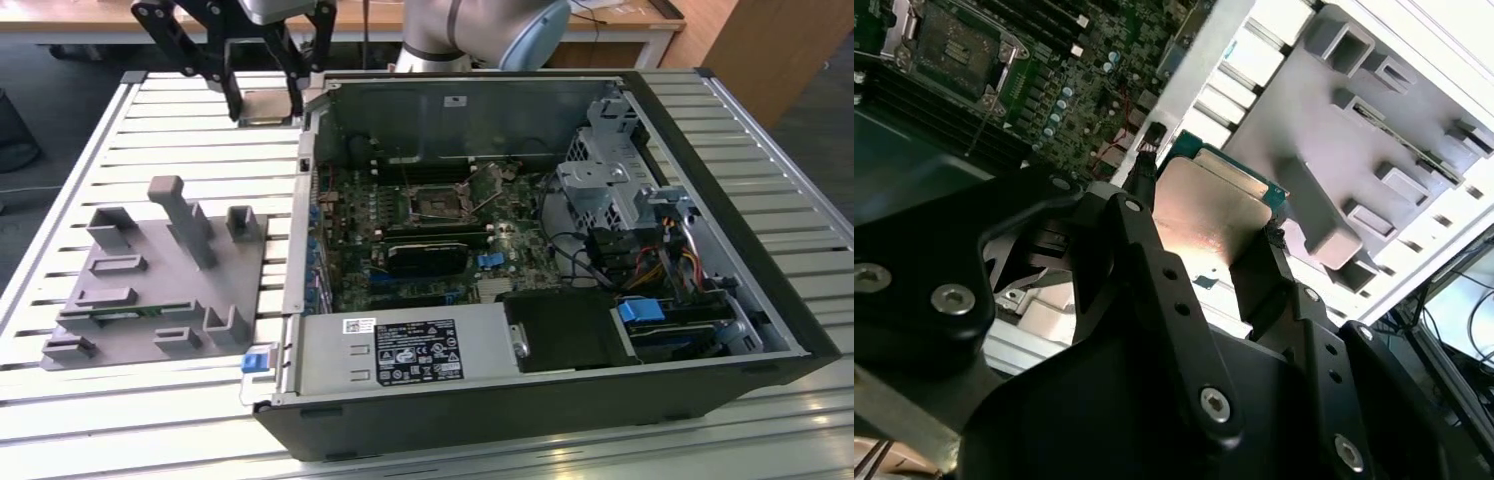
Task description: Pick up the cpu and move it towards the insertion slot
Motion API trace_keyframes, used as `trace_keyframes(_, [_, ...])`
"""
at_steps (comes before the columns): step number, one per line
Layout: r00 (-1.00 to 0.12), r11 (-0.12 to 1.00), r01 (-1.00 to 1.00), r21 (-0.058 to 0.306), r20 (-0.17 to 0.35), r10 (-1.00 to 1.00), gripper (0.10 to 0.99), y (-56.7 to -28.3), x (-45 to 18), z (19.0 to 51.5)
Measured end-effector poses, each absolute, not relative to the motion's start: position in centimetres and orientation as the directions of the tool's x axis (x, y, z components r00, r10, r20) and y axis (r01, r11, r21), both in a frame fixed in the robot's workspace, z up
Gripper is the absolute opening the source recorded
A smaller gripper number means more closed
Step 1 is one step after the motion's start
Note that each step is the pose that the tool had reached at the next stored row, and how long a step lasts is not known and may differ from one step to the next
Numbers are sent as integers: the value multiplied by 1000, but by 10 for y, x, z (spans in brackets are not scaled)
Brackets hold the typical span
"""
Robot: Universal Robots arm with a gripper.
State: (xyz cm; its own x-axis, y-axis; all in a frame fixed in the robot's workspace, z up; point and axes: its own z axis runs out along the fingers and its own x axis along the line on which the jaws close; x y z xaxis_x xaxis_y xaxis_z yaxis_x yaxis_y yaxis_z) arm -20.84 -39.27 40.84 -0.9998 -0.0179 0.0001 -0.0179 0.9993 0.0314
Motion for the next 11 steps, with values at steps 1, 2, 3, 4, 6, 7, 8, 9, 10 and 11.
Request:
trace_keyframes(1, [-1000,999,-18,31,0,-18,545,-393,-207,408])
trace_keyframes(2, [-1000,999,-18,31,0,-18,545,-392,-205,408])
trace_keyframes(3, [-1000,999,-18,32,0,-18,545,-392,-203,408])
trace_keyframes(4, [-1000,999,-18,31,0,-18,545,-392,-202,408])
trace_keyframes(6, [-1000,999,-18,31,0,-18,545,-392,-199,408])
trace_keyframes(7, [-1000,999,-18,32,0,-18,545,-392,-197,408])
trace_keyframes(8, [-1000,999,-18,31,0,-18,545,-392,-196,408])
trace_keyframes(9, [-1000,999,-18,32,0,-18,545,-392,-194,408])
trace_keyframes(10, [-1000,999,-18,32,0,-18,545,-392,-193,408])
trace_keyframes(11, [-1000,999,-18,31,0,-18,545,-392,-191,408])
